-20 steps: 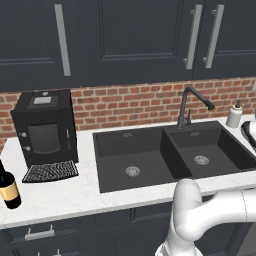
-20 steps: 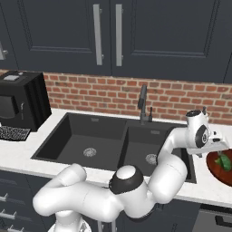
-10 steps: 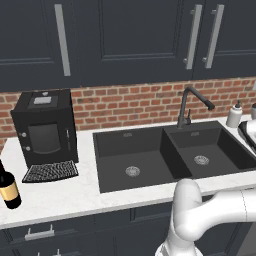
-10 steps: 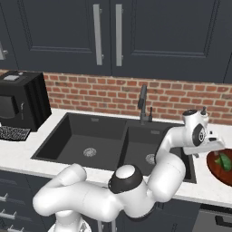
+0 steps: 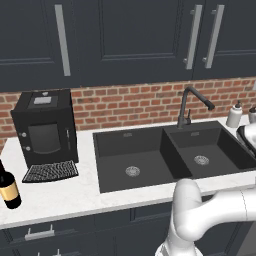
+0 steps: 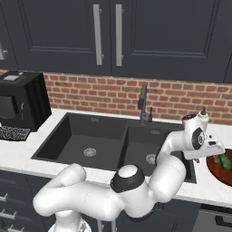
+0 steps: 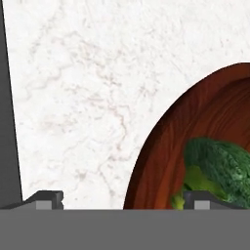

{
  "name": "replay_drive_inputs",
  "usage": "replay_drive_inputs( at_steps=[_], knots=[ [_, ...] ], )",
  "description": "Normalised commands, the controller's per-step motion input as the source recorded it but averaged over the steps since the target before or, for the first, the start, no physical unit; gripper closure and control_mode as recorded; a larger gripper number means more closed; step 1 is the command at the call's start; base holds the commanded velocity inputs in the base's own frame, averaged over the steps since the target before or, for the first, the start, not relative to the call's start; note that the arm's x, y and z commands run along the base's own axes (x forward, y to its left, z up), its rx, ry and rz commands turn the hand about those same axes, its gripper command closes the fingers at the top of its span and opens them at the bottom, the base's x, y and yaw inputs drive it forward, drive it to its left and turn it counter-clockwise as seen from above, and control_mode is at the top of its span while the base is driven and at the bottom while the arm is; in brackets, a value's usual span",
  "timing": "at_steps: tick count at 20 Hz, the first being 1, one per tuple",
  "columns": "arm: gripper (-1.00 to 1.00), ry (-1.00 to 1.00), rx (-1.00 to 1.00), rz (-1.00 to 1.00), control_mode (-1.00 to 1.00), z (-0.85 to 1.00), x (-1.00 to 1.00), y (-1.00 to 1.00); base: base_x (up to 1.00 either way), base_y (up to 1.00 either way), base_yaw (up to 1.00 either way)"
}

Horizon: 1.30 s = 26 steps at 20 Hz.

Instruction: Pick the broccoli from the sink and place it in the bowl. Then pick the bowl and place it in the microwave. Then close the microwave door and press the start button.

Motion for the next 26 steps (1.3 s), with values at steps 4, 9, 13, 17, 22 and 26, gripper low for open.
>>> replay_drive_inputs(
  at_steps=[4,9,13,17,22,26],
  knots=[
    [-1.00,0.07,0.00,0.00,-1.00,-0.26,0.00,-0.37,0.00,0.00,0.00],
    [1.00,0.02,0.00,0.00,-1.00,-0.18,0.00,-0.30,0.00,0.00,0.00],
    [1.00,0.00,0.00,0.00,-1.00,-0.09,-0.01,-0.15,0.00,0.00,0.00],
    [1.00,0.00,0.00,0.00,-1.00,-0.08,-0.13,-0.05,0.00,0.00,0.00],
    [1.00,0.00,0.00,0.00,-1.00,-0.07,-0.17,0.00,0.00,0.00,0.00],
    [1.00,0.00,0.00,0.00,-1.00,0.00,-0.05,0.00,0.00,0.00,0.00]
  ],
)
